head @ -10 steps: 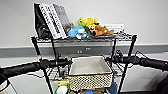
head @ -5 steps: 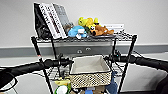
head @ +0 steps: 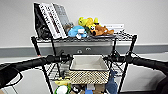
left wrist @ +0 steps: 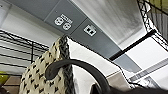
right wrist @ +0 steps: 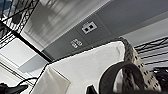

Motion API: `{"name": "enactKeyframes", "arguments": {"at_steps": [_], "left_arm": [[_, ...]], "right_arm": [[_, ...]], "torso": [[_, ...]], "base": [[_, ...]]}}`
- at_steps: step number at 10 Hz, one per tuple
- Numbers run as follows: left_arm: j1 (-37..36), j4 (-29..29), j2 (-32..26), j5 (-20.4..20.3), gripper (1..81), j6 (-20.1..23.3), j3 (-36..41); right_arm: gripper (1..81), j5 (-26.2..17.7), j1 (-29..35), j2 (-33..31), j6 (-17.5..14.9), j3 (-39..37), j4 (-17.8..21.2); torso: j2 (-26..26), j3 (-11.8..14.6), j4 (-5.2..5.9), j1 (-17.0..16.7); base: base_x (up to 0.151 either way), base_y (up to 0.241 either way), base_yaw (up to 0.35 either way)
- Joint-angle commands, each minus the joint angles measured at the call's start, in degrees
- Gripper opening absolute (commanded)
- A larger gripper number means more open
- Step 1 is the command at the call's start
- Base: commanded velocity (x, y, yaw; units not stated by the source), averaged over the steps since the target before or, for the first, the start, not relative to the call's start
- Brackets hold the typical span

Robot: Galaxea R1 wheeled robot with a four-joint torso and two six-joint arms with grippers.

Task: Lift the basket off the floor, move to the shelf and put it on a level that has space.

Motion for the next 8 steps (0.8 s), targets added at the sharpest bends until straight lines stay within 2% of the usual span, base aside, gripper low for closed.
{"name": "enactKeyframes", "arguments": {"at_steps": [1, 8], "left_arm": [[-11.8, 0.3, 3.0, 2.9, 1.0, 0.5, -6.1], [-11.8, 0.7, 4.8, 2.9, 1.0, 0.5, -8.9]], "right_arm": [[1.0, 0.2, 8.8, 2.5, -0.1, -3.9, 0.5], [1.0, 0.2, 9.5, 4.3, -0.1, -7.4, 0.4]], "torso": [[0.0, 0.0, 0.00, 0.0], [0.0, 0.0, 0.00, 0.0]], "base": [[0.000, 0.000, 0.000], [0.000, 0.000, 0.000]]}}
